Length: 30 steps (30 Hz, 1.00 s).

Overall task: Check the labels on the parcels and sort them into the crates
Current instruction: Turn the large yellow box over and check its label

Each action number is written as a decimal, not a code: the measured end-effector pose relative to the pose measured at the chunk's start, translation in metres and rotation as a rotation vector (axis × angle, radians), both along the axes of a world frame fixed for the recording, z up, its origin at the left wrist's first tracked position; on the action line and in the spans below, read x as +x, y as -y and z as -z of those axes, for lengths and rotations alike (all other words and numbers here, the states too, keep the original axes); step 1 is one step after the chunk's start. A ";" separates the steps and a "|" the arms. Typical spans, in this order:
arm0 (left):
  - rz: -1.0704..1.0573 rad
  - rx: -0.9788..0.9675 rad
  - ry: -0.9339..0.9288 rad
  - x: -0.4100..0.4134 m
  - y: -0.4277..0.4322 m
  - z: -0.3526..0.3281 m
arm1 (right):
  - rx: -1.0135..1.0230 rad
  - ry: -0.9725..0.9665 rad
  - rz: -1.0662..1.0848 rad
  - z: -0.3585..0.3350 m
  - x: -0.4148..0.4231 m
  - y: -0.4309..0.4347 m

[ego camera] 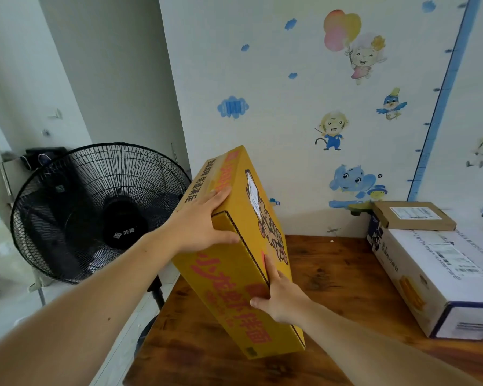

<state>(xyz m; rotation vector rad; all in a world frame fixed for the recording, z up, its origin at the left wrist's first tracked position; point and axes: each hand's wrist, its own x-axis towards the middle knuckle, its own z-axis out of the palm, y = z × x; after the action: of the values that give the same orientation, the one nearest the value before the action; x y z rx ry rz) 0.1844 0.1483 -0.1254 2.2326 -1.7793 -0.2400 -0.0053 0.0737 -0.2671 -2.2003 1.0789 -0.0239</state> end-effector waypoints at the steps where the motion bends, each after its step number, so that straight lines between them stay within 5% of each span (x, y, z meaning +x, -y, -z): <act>1: 0.007 0.006 0.017 0.002 -0.002 0.000 | 0.002 0.000 0.000 0.002 0.000 -0.001; 13: 0.097 -0.023 0.059 0.007 -0.006 0.000 | -0.140 0.089 0.015 0.004 0.011 -0.003; 30: 0.078 -0.042 0.072 0.002 -0.006 0.000 | 0.171 -0.107 0.154 0.084 -0.017 0.007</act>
<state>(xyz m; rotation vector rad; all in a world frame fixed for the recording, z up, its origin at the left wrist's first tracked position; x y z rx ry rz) 0.1862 0.1544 -0.1257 2.1713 -1.8929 -0.1381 -0.0221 0.0665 -0.3512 -1.9816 1.2601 0.1152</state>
